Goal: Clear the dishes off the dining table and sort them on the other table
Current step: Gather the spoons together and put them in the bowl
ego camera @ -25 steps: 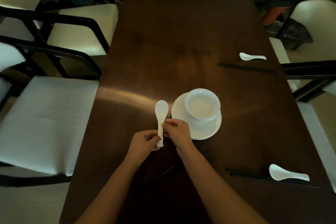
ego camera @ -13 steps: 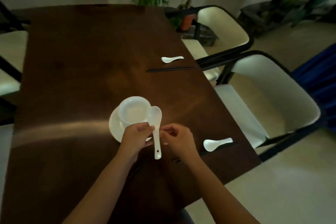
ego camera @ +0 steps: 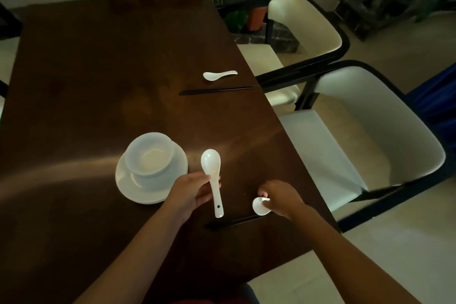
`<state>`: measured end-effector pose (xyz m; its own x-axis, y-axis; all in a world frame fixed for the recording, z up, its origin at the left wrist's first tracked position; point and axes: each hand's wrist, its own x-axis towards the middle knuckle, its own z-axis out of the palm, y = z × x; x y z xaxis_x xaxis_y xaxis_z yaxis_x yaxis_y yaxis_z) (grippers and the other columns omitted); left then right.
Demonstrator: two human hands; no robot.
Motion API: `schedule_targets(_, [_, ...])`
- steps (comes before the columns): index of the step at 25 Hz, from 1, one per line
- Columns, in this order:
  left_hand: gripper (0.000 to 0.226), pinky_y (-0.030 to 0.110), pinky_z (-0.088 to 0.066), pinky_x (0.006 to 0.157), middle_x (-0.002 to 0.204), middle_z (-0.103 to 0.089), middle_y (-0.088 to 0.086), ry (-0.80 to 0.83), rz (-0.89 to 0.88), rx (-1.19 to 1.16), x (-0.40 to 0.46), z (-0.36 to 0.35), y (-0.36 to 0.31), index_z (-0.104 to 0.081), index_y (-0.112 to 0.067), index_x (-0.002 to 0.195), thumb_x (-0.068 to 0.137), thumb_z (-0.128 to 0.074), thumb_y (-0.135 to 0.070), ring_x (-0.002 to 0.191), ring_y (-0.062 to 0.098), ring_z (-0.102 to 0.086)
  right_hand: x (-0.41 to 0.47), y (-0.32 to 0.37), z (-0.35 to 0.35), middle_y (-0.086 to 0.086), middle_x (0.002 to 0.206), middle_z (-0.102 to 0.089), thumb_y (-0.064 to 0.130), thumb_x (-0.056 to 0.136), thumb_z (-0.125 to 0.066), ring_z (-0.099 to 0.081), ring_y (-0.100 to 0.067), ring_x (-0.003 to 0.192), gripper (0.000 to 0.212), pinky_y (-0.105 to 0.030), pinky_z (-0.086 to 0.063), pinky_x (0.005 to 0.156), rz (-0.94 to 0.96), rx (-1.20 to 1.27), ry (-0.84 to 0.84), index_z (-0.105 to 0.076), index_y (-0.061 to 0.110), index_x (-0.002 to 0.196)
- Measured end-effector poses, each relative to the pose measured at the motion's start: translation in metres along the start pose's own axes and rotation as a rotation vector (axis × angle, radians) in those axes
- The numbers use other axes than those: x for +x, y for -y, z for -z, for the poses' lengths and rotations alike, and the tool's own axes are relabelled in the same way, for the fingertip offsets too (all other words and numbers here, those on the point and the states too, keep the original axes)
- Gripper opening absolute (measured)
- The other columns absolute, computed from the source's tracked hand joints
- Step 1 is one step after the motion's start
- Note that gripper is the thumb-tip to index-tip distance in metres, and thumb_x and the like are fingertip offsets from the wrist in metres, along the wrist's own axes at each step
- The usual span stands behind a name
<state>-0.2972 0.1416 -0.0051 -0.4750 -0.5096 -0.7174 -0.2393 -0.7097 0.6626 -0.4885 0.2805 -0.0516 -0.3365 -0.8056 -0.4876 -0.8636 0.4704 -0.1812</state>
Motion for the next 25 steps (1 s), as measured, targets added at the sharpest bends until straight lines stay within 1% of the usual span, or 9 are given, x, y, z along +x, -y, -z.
schedule_targets(4, [0.009,0.031,-0.056,0.068,0.102,-0.068,0.007,-0.029,-0.013,-0.028,0.014,-0.023,-0.005,-0.059,-0.017,0.095,0.09,-0.053,-0.012,0.091,0.022,-0.068,0.008,-0.014,0.006,-0.007,0.106,-0.066,0.02,0.088,-0.048,-0.061,-0.025,0.097,0.022,-0.03,-0.045,0.077,0.12,-0.002,0.027,-0.068,0.016,0.098])
schedule_targets(6, [0.01,0.033,-0.056,0.071,0.102,-0.068,0.008,-0.053,-0.015,-0.052,0.021,-0.034,-0.006,-0.059,-0.015,0.097,0.09,-0.054,-0.011,0.092,0.023,-0.068,0.011,-0.023,0.029,-0.007,0.098,-0.069,0.018,0.088,-0.051,-0.063,-0.022,0.088,0.02,-0.027,-0.045,0.073,0.082,0.132,-0.074,-0.069,0.014,0.093])
schedule_targets(9, [0.015,0.033,-0.056,0.071,0.1,-0.069,0.01,-0.087,-0.028,-0.075,0.029,-0.05,-0.009,-0.06,-0.01,0.104,0.089,-0.055,-0.012,0.091,0.024,-0.068,0.015,-0.027,0.078,-0.002,0.077,-0.07,0.014,0.081,-0.065,-0.067,-0.012,0.066,0.007,-0.021,-0.052,0.064,-0.102,0.697,-0.26,-0.068,0.016,0.075])
schedule_targets(11, [0.016,0.035,-0.056,0.072,0.094,-0.072,0.01,-0.068,-0.036,-0.107,0.033,-0.063,-0.012,-0.063,-0.007,0.102,0.089,-0.054,-0.012,0.088,0.024,-0.07,0.019,-0.015,0.102,-0.004,0.074,-0.07,0.007,0.078,-0.069,-0.07,-0.011,0.062,0.012,-0.021,-0.057,0.06,-0.124,1.075,-0.201,-0.067,0.016,0.07])
schedule_targets(12, [0.017,0.035,-0.056,0.07,0.09,-0.074,0.01,-0.055,-0.041,-0.121,0.034,-0.07,-0.013,-0.064,-0.006,0.101,0.089,-0.054,-0.013,0.086,0.023,-0.07,0.022,-0.007,0.107,-0.005,0.075,-0.07,0.005,0.078,-0.069,-0.071,-0.012,0.063,0.012,-0.02,-0.058,0.058,-0.117,1.153,-0.171,-0.067,0.014,0.071])
schedule_targets(15, [0.019,0.036,-0.056,0.07,0.092,-0.072,0.012,-0.033,-0.059,-0.152,0.035,-0.085,-0.016,-0.064,-0.008,0.1,0.087,-0.058,-0.02,0.089,0.025,-0.069,0.03,0.015,0.11,-0.004,0.076,-0.069,0.005,0.077,-0.07,-0.07,-0.013,0.068,0.009,-0.023,-0.059,0.06,-0.122,1.179,-0.205,-0.066,0.012,0.074])
schedule_targets(18, [0.025,0.038,-0.056,0.077,0.099,-0.072,0.012,-0.014,-0.14,-0.107,0.035,-0.09,-0.021,-0.066,-0.007,0.104,0.083,-0.063,-0.02,0.092,0.025,-0.069,0.042,0.017,0.107,0.001,0.073,-0.066,0.008,0.077,-0.072,-0.067,-0.009,0.066,0.015,-0.016,-0.056,0.055,-0.123,1.079,-0.294,-0.062,0.017,0.07])
schedule_targets(21, [0.022,0.03,-0.058,0.069,0.097,-0.073,0.005,-0.054,-0.207,0.0,0.036,-0.087,-0.026,-0.068,-0.01,0.104,0.082,-0.064,-0.011,0.085,0.017,-0.071,0.056,0.018,0.107,0.004,0.072,-0.064,0.012,0.076,-0.073,-0.065,-0.009,0.064,0.019,-0.011,-0.05,0.048,-0.097,1.041,-0.296,-0.059,0.021,0.067])
schedule_targets(25, [0.014,0.025,-0.057,0.062,0.092,-0.072,0.0,-0.133,-0.207,0.078,0.041,-0.081,-0.039,-0.068,-0.019,0.092,0.084,-0.062,-0.009,0.082,0.015,-0.071,0.075,0.022,0.116,0.015,0.08,-0.061,0.02,0.079,-0.071,-0.066,-0.008,0.069,0.014,-0.013,-0.052,0.051,0.026,1.015,-0.173,-0.064,0.024,0.091])
